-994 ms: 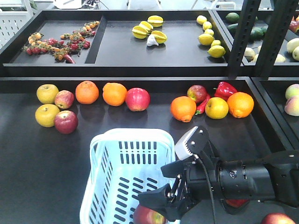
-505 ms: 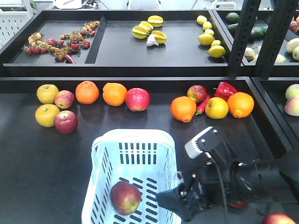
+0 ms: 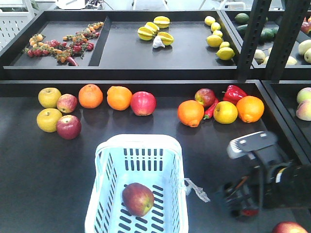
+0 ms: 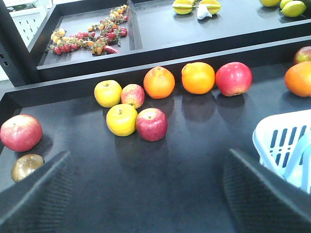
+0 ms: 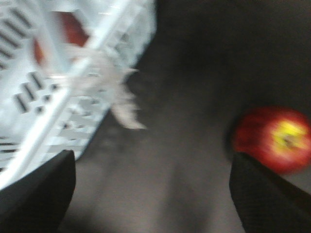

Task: Pick three apples into basket with both arms
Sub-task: 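Open the right gripper to drop the apple into the basket, then move the right gripper back down over the next red apple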

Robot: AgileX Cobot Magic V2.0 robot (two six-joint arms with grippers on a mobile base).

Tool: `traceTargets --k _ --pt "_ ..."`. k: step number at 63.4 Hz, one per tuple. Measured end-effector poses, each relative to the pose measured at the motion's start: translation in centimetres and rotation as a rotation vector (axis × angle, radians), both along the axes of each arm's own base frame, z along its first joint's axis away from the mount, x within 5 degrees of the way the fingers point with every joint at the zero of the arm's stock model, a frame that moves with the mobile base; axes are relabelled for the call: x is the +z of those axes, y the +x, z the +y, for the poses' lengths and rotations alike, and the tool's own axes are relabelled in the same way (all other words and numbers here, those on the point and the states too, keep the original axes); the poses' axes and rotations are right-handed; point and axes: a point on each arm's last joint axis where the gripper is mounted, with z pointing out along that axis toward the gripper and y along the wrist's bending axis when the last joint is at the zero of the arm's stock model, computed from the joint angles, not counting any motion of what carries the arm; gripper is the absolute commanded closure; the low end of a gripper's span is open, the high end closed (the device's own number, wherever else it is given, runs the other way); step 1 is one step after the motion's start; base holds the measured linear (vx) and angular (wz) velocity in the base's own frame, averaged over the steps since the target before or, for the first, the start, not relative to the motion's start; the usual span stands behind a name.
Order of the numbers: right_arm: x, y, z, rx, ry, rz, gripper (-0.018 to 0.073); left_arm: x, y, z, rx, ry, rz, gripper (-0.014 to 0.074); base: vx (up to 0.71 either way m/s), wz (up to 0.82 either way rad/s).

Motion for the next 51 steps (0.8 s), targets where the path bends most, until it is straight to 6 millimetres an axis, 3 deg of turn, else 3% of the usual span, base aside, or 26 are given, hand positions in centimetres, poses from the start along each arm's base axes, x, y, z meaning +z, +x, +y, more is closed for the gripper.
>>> traceTargets --k 21,51 --pt "-0.3 1.4 -6.5 -0.276 -0.066 0.010 -0.0035 0.0 0.0 0.0 0.000 0.000 0.000 0.0003 0.00 0.00" --pt "-5.6 4.2 -6.9 -0.271 -0.105 0.107 -0.0035 0.0 0.0 0.0 0.000 0.000 0.000 0.0003 0.00 0.00"
